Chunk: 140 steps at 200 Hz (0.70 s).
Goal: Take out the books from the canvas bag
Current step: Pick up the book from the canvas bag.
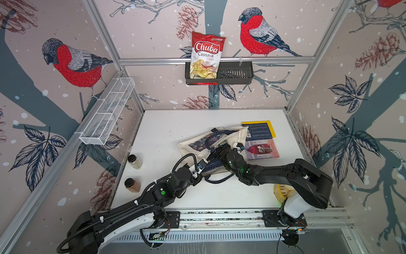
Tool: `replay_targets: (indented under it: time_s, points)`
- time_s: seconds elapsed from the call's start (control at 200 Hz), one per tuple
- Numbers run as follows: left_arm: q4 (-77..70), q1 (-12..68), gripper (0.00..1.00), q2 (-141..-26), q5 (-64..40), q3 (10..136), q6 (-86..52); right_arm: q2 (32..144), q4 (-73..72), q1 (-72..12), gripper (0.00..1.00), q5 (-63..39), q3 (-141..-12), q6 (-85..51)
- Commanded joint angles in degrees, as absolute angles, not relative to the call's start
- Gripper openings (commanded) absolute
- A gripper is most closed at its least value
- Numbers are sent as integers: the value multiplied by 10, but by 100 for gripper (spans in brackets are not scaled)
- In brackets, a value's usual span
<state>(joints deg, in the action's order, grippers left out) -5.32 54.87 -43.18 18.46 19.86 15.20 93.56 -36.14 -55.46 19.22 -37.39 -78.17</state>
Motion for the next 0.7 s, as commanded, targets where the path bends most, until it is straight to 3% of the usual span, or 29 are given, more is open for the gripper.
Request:
replay_targets:
  time_s: [0.0, 0.145, 0.43, 0.695]
  points:
    - [-113, 550, 0, -431, 180, 203, 160, 952, -381, -551, 48, 172, -383, -782]
    - [-113, 550, 0, -431, 179, 204, 160, 967, -372, -552, 39, 172, -401, -769]
    - [-114, 550, 0, -429, 186, 204, 160, 933, -336, -562, 3, 190, -384, -779]
    - [-110, 550, 0, -428, 208, 205, 160, 808, -268, -586, 0, 235, -341, -778]
